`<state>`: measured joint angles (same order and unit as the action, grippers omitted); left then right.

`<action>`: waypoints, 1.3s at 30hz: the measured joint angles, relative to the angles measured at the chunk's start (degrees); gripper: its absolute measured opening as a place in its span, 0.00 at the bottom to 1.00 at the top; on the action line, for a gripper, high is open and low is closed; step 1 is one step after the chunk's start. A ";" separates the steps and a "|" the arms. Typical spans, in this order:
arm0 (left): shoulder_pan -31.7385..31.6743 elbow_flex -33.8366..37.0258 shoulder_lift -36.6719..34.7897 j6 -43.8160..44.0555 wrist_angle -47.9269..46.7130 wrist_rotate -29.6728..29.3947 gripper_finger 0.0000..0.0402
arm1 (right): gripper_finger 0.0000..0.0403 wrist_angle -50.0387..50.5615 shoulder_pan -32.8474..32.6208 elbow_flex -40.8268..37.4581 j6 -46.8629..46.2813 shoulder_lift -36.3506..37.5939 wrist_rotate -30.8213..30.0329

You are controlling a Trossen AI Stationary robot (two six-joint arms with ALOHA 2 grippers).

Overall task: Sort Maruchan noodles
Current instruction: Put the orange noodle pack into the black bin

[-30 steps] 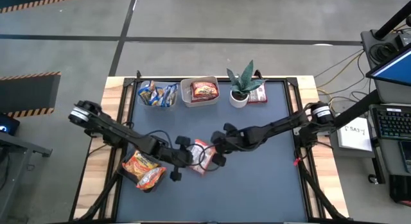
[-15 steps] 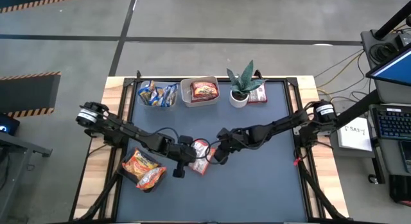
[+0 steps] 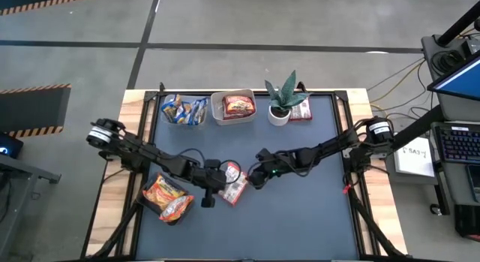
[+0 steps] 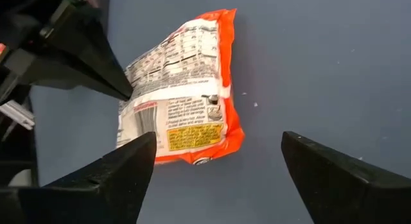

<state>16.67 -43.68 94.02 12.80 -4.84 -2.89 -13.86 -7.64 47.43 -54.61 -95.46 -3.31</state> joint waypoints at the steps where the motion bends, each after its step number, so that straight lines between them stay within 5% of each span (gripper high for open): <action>1: -0.02 0.53 0.00 0.41 0.75 0.21 0.00 | 0.81 -0.78 -0.02 -0.39 -0.27 0.00 0.33; 14: 0.00 4.01 -1.46 2.49 5.22 0.42 0.00 | 0.81 -9.29 -0.08 -1.32 -0.96 -4.33 0.75; 28: 1.06 4.31 -13.67 2.22 -7.50 0.88 0.00 | 0.81 -15.66 0.05 -1.04 0.15 -8.20 2.36; 39: 1.57 5.91 -5.51 3.26 -1.32 2.94 0.00 | 0.81 -26.01 0.07 -0.75 -0.76 -12.35 3.27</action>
<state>18.24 -37.78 88.50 16.07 -6.16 0.05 -39.87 -7.58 46.68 -55.37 -107.81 -0.03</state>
